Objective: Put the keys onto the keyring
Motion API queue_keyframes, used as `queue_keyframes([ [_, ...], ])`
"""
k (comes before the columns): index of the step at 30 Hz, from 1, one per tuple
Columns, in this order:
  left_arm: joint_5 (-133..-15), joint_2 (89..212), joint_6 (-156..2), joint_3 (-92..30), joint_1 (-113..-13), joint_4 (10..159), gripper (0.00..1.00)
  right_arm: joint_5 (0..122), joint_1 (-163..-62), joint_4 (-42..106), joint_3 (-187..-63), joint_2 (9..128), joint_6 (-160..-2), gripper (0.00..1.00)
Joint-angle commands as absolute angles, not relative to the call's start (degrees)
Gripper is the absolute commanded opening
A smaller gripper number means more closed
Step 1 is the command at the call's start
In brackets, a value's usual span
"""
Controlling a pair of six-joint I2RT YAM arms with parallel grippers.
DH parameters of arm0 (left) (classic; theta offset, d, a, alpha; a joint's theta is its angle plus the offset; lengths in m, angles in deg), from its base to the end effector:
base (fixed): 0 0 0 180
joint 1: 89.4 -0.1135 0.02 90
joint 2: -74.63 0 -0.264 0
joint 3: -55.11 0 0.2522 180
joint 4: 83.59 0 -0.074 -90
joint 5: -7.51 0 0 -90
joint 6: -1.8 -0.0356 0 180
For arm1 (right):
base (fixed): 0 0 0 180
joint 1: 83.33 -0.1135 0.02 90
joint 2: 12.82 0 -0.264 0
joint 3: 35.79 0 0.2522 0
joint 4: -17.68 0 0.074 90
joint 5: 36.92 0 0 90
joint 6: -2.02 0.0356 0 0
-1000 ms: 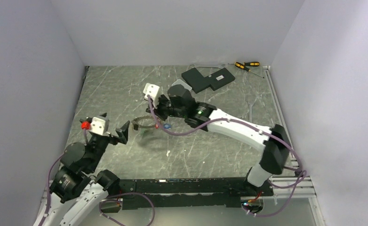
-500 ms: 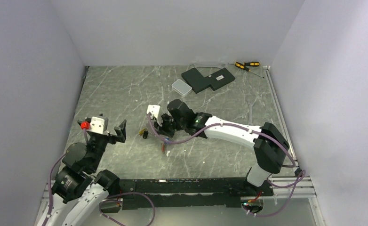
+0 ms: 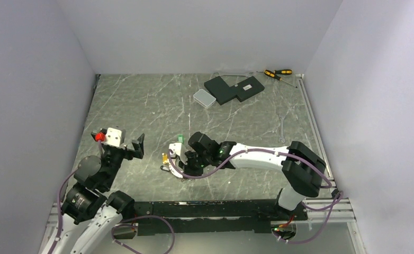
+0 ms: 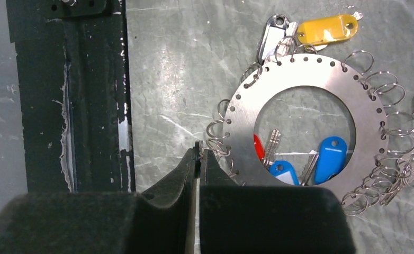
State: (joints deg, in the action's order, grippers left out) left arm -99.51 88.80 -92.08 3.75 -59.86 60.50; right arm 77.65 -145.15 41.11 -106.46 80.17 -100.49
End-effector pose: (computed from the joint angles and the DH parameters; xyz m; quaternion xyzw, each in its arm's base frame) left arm 0.0686 -0.0269 0.3330 0.0975 0.6927 -0.0561 0.7124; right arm 0.1481 0.3078 0.2052 -0.6107 0.6729 0.3327 0.2522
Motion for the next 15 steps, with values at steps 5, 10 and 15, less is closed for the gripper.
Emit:
queue_keyframes([
  [5,-98.17,90.01,-92.68,3.64,-60.93,62.44,1.00,79.17,-147.49,38.11,-108.45,81.15,-99.07,0.12],
  [10,-98.21,89.71,-92.63,3.73,-61.15,62.63,0.99,79.89,-148.85,38.44,-109.62,81.01,-97.60,0.53],
  [15,-98.60,89.18,-92.59,3.90,-61.27,62.78,1.00,79.75,-149.06,37.96,-109.23,77.70,-97.50,0.85],
])
